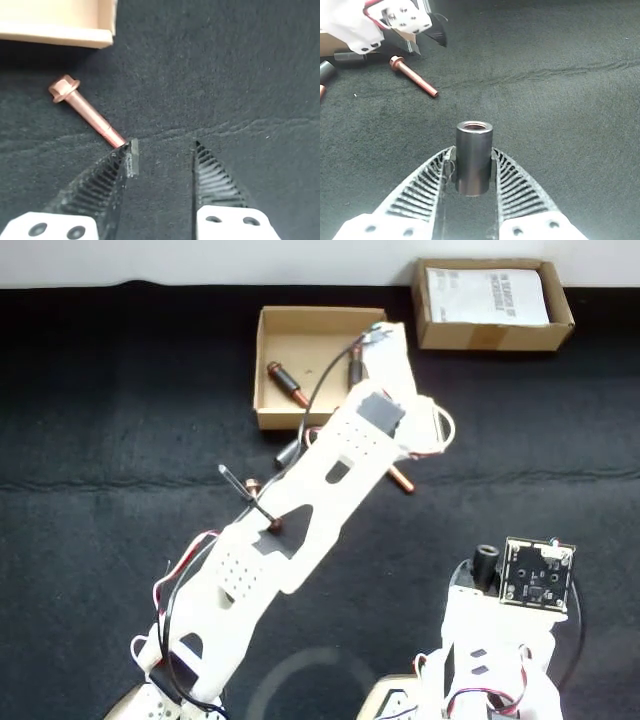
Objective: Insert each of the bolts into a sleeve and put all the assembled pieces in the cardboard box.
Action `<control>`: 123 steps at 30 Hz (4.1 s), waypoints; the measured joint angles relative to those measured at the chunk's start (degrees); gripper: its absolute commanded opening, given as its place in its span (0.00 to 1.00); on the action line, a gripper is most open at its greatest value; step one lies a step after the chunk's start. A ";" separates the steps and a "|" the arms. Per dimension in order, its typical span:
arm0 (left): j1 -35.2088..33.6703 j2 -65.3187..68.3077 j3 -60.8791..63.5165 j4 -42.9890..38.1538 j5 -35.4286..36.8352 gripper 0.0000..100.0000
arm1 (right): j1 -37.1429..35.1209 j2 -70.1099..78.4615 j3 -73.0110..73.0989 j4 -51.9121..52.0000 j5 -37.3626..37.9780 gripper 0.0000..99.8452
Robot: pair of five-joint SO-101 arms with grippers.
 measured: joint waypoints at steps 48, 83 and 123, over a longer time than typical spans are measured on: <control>-5.71 8.26 -0.35 0.26 5.36 0.16 | 0.00 0.00 0.00 0.00 0.00 0.01; -9.93 16.35 -24.53 15.74 -13.80 0.01 | -6.77 0.00 10.81 -20.31 8.00 0.01; -19.78 -13.10 -34.37 25.14 -31.30 0.01 | -29.98 0.26 40.35 -68.22 -10.64 0.01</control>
